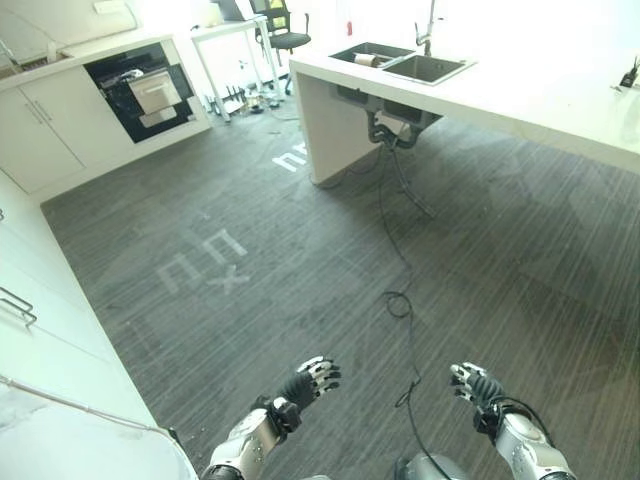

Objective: Place the dishes in the dishwasher.

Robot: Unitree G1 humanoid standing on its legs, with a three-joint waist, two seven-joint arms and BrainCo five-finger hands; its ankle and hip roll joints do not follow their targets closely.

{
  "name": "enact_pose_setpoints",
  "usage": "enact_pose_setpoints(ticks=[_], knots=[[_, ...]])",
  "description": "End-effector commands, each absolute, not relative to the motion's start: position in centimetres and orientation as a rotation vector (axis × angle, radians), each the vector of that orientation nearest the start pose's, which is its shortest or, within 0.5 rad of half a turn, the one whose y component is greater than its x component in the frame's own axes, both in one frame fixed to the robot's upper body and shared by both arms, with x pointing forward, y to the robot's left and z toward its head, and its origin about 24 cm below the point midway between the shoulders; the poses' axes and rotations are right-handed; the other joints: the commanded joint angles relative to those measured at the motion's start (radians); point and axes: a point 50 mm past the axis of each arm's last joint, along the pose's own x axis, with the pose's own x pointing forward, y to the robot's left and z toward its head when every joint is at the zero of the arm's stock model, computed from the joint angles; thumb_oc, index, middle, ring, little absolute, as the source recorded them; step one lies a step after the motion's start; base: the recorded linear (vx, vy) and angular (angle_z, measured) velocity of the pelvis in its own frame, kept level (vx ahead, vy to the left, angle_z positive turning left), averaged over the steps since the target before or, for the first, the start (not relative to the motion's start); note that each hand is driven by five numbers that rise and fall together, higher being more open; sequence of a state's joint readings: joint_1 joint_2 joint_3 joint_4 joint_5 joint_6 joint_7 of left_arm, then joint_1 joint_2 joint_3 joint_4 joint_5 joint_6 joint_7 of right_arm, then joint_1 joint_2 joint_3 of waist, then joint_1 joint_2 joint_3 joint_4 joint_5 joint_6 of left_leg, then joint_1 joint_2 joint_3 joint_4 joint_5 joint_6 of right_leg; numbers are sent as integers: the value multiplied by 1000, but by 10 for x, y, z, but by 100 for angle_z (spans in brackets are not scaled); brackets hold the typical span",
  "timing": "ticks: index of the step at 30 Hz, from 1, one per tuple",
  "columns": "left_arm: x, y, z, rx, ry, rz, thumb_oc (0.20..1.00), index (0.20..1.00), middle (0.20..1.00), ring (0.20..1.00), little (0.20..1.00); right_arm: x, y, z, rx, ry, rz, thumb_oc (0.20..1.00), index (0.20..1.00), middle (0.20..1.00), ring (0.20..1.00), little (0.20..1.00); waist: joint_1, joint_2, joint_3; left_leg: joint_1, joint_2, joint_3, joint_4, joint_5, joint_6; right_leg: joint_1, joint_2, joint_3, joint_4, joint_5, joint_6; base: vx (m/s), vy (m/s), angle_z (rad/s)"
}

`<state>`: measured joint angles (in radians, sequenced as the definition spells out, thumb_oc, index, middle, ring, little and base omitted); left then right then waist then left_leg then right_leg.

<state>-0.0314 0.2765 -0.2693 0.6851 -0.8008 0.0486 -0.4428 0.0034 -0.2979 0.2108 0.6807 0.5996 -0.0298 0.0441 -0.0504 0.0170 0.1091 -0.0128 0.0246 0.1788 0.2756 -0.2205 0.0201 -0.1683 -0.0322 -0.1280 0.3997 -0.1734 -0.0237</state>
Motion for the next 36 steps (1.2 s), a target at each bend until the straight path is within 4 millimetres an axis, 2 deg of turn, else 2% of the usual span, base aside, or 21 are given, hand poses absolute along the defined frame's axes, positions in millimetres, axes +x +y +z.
enact_pose_setpoints(ticks=[1,6,8,10,11,12,16,18,19,20,21,23,24,25,26,28,30,33,34,35,36], knots=[[206,170,-82,-496,580,-348,1000,1000,1000,1000,1000,199,-207,-90,245,625,-55,1000,1000,1000,1000,1000,-5,-19,-18,-64,27,-2,24,-21,-41,82,-47,-21,-100,1,123,0,0,0],[210,176,-79,-414,562,-321,1000,1000,1000,1000,1000,198,-208,-90,211,618,-51,1000,1000,1000,1000,1000,-1,-22,-10,-57,27,-5,24,-22,-41,92,-46,-28,-100,-4,123,-9,-25,2],[212,181,-80,-328,562,-257,1000,1000,1000,1000,1000,200,-207,-90,221,627,-56,1000,1000,1000,1000,1000,6,-25,-10,-58,19,-17,24,-16,-38,90,-42,-29,-100,-4,118,12,-56,9],[215,188,-77,-326,541,-193,1000,1000,1000,1000,1000,201,-210,-88,187,628,-49,1000,1000,1000,1000,1000,18,-27,0,-43,8,-23,24,-5,-34,99,-44,-28,-100,-5,110,75,-54,5],[217,189,-74,-338,533,-188,1000,1000,1000,1000,1000,202,-211,-87,180,623,-47,1000,1000,1000,1000,1000,21,-29,11,-42,7,-22,24,5,-32,106,-47,-33,-100,0,104,44,-164,3],[225,192,-66,-278,510,-162,1000,1000,1000,1000,1000,207,-214,-81,188,588,-63,1000,1000,1000,1000,1000,28,-31,56,-48,7,-47,24,39,-26,132,-46,-61,-100,22,82,15,-163,8],[235,203,-57,-179,466,-96,1000,1000,1000,1000,1000,211,-212,-72,192,541,-27,1000,1000,1000,1000,1000,13,-31,89,-26,25,-47,24,56,-34,154,-40,-82,-100,12,68,65,-165,35],[234,203,-56,-162,472,-102,1000,1000,1000,1000,1000,213,-212,-68,178,531,-7,1000,1000,1000,1000,1000,9,-40,103,-1,16,-31,24,54,-27,161,-48,-78,-100,7,61,140,-140,7],[230,200,-59,-189,480,-147,1000,1000,1000,1000,1000,213,-215,-67,150,538,16,1000,1000,1000,1000,1000,8,-63,122,20,1,-2,71,73,-33,188,-62,-66,-100,-13,50,228,-193,-1],[229,198,-58,-203,479,-182,1000,1000,1000,1000,1000,211,-219,-67,136,549,21,1000,1000,1000,1000,1000,4,-63,137,-31,30,16,194,117,-54,200,-54,-66,-100,-15,35,344,-253,18],[229,195,-58,-249,485,-233,1000,1000,1000,1000,1000,209,-226,-69,124,565,17,1000,1000,1000,1000,1000,-10,-55,150,-100,80,67,254,212,-90,221,-32,-62,-100,-20,22,275,-163,34],[228,193,-61,-286,520,-240,1000,1000,1000,1000,1000,207,-227,-71,120,572,16,1000,1000,1000,1000,1000,-7,-48,149,-111,68,86,173,242,-102,236,-28,-66,-100,-26,32,340,-34,32],[225,194,-65,-299,525,-224,1000,1000,1000,1000,1000,206,-225,-74,108,592,16,1000,1000,1000,1000,1000,12,-37,140,-121,35,68,24,290,-112,249,-17,-59,-100,-36,45,348,89,14],[223,196,-66,-306,517,-211,1000,1000,1000,1000,1000,205,-223,-76,101,608,18,1000,1000,1000,1000,1000,24,-8,134,-203,66,32,24,289,-118,244,20,-60,-100,-35,42,471,140,17],[218,199,-68,-317,512,-196,1000,1000,1000,1000,1000,202,-224,-80,101,631,7,1000,1000,1000,1000,1000,39,6,124,-270,87,-4,24,277,-131,254,42,-55,-100,-51,42,402,131,0],[216,199,-69,-316,508,-196,1000,1000,1000,1000,1000,199,-227,-83,101,644,-5,1000,1000,1000,1000,1000,42,1,118,-304,97,-7,24,242,-146,271,40,-54,-100,-72,46,421,131,-36],[216,201,-70,-311,506,-171,1000,1000,1000,1000,1000,200,-227,-84,94,647,-1,1000,1000,1000,1000,1000,49,7,108,-318,114,15,24,221,-123,271,40,-57,-100,-81,44,426,186,-45],[212,211,-72,-304,525,-129,1000,1000,1000,1000,1000,202,-222,-87,94,652,-15,1000,1000,1000,1000,1000,82,-30,96,-286,59,7,24,186,-87,325,-15,-53,-100,-120,73,578,195,-62],[210,215,-72,-301,528,-131,1000,1000,1000,1000,1000,200,-220,-88,90,653,-31,1000,1000,1000,1000,1000,90,-41,89,-268,35,4,24,163,-63,354,-33,-57,-100,-131,87,633,281,-60],[209,218,-72,-295,532,-145,1000,1000,1000,1000,1000,198,-222,-90,72,666,-64,1000,1000,1000,1000,1000,87,-48,76,-240,17,11,24,141,-34,398,-56,-74,-100,-63,121,623,304,-38],[210,219,-71,-290,534,-156,1000,1000,1000,1000,1000,197,-223,-90,74,669,-78,1000,1000,1000,1000,1000,82,-48,70,-228,8,11,24,130,-20,418,-64,-83,-100,1,142,548,311,3]])
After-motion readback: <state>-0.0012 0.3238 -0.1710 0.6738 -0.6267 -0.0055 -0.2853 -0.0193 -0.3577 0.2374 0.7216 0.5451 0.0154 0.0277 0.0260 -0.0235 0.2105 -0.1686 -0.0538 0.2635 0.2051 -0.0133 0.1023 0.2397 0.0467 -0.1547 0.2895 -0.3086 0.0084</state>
